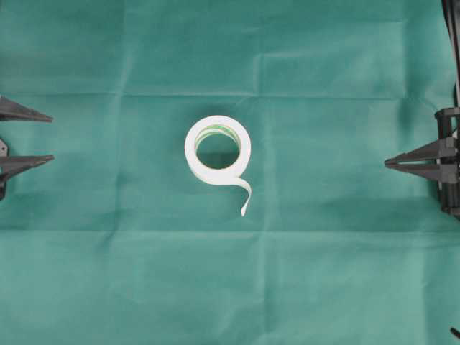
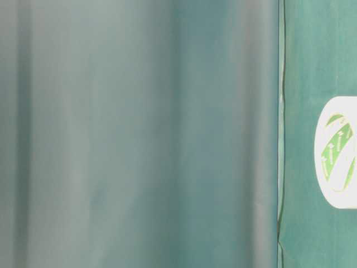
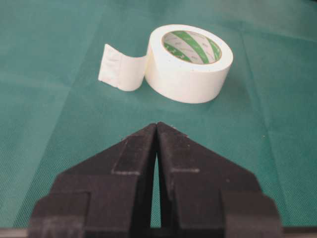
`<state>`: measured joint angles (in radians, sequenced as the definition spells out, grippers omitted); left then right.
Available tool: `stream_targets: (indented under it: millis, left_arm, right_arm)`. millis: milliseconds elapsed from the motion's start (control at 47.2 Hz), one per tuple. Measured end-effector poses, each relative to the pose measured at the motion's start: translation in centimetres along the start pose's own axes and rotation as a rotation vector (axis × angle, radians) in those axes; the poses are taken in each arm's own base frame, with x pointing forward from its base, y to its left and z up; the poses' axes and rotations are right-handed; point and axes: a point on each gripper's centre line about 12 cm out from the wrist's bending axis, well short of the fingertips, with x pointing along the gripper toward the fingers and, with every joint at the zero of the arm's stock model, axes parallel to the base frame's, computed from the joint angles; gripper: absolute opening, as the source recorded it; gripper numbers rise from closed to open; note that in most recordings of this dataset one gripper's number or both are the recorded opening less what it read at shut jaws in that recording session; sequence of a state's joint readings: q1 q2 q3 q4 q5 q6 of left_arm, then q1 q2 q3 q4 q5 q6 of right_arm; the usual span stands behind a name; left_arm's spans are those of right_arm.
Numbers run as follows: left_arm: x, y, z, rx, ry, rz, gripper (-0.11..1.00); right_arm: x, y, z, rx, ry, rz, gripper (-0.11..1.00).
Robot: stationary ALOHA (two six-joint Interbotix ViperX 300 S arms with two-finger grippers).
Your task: Peel off the duct tape with your right arm.
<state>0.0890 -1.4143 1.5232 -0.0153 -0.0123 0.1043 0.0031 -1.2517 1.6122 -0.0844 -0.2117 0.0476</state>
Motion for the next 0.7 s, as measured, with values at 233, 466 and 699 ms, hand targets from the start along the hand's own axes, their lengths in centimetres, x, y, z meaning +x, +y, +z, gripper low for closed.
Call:
stream_targets:
  millis: [233,466,699]
  left_arm:
    - [-0.2,-0.1,-1.4,0.000,0.072,-0.008,0.75]
    - [-0.4,-0.2,-1.8,0.000,0.063,-0.007,0.75]
    - [-0.4,-0.2,-1.9,0.000,0.063,-0.007,0.75]
  right_arm:
    - [0.0,0.0,0.0,-0.002,0.000,0.000,-0.10]
    - [0.0,0.0,0.0,-0.002,0.000,0.000,-0.10]
    - [0.0,0.0,0.0,0.000,0.000,0.000,-0.10]
